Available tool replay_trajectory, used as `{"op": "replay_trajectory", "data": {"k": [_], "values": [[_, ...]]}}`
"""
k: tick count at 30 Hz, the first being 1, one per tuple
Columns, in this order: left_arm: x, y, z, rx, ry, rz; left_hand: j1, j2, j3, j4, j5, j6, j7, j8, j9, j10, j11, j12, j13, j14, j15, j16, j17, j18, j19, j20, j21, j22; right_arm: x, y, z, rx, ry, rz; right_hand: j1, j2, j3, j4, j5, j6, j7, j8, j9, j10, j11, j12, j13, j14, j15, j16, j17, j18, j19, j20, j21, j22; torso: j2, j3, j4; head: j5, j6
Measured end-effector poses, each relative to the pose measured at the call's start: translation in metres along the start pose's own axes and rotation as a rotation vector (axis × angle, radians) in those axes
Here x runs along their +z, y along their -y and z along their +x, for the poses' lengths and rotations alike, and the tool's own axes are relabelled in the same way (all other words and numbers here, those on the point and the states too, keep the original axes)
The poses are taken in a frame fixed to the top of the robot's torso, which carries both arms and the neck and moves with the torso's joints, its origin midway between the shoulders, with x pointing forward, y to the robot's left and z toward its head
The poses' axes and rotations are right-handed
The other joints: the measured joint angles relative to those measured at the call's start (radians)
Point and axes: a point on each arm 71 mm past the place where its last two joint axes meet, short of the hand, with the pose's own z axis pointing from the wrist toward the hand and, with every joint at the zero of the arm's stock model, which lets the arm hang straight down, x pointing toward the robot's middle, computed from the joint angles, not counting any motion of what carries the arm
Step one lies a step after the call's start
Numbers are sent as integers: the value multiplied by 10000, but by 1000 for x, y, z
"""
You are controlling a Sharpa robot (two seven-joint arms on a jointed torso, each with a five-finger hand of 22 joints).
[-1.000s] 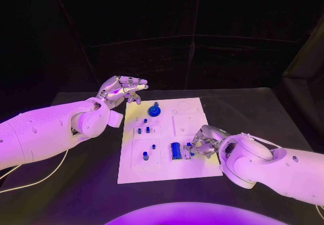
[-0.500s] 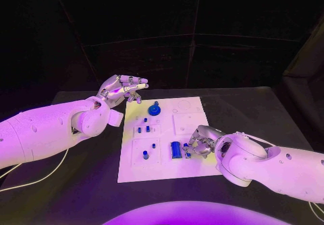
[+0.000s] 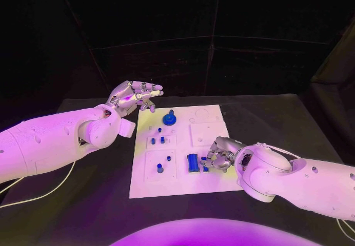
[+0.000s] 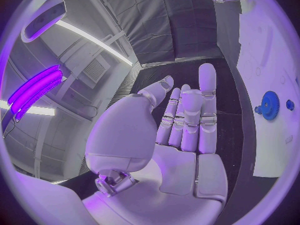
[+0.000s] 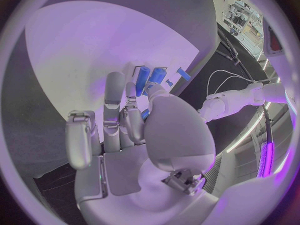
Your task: Assemble the parts on the task board
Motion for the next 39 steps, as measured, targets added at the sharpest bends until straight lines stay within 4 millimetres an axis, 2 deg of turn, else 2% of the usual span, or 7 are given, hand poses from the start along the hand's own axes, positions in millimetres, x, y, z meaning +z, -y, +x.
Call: {"op": "replay_trajectory", "data": {"k": [10, 15, 24, 31, 34, 36, 39], "values": [[0, 0, 0, -6, -9, -15, 0, 0, 0, 0, 0, 0, 0, 0, 0, 0, 0, 0, 0, 0, 0, 0, 0, 0, 0, 0, 0, -7, 2, 0, -1, -249, 76, -41, -119, -63, -94, 94, -89, 33, 30, 1, 35, 0, 0, -1, -1, 0, 0, 0, 8, -1, 0, 0, 0, 0, -3, 1, 0, 21, -3], [0, 0, 0, -7, -11, -19, 0, 0, 0, 0, 0, 0, 0, 0, 0, 0, 0, 0, 0, 0, 0, 0, 0, 0, 0, 0, 0, -7, 3, 2, -1, -405, 162, -41, -194, 13, -224, 77, -390, 34, 31, 1, 79, 0, 0, -1, 0, 0, 0, 0, 7, -1, 0, 0, 0, 0, -7, 2, 0, 22, 3], [0, 0, 0, -5, -5, -30, 0, 0, -18, -18, 0, 0, 0, 0, 0, -35, 35, 0, 0, 0, 0, 0, -8, 0, 0, 0, 0, -6, 3, 4, -3, -920, 282, -88, -195, 13, -333, 21, -772, 33, 31, -1, 132, -1, 0, -56, 3, 0, 1, 0, 6, 0, 0, 0, 0, 0, -7, 3, -5, 22, 13], [0, 0, 0, -6, -5, -36, 0, 0, -28, -29, 0, 0, 0, 0, 0, -36, 36, 0, 0, 0, 0, 0, -8, 0, 0, 0, 0, -6, 3, 2, -2, -1186, 243, -193, -536, -74, -805, 136, -1631, 33, 32, -1, 205, -1, 0, -102, -1, 0, 1, 0, 5, 0, 0, 0, 0, 0, -7, 5, -6, 22, 13], [0, 0, 0, -5, -5, -39, 0, 0, -28, -28, 0, 0, 0, 0, 0, -36, 36, 0, 0, 0, 0, 0, -7, 0, 0, 0, 0, -6, 3, 1, -2, -1217, 251, -218, -901, 55, -1219, 139, -2534, 33, 31, -18, 259, -1, 0, -103, -1, 0, 1, 0, 5, 0, 0, 0, 0, 0, -7, 5, -5, 17, 13], [0, 0, 0, -5, -6, -40, 0, 0, -28, -28, 0, 0, 0, 0, 0, -36, 36, 0, 0, 0, 0, 0, -7, 1, 0, 0, 0, -5, 2, 2, -3, -1208, 291, -210, -966, 99, -1338, 158, -2752, 33, 32, -39, 280, -2, 0, -103, -1, 0, 1, 0, 5, -1, 0, 0, 0, 0, -7, 5, -5, 10, 13], [0, 0, 0, -5, -4, -41, 0, 0, -28, -28, 0, 0, 0, 0, 0, -35, 36, 0, 0, 0, 0, 0, -7, 0, 0, 0, 0, -5, 0, 6, -5, -1110, 435, -148, -970, 103, -1408, 144, -2739, 33, 32, -92, 280, -2, 0, -224, -1, 0, 1, 0, 5, 0, 0, 0, 0, 0, -7, 5, -6, 7, 42]]}}
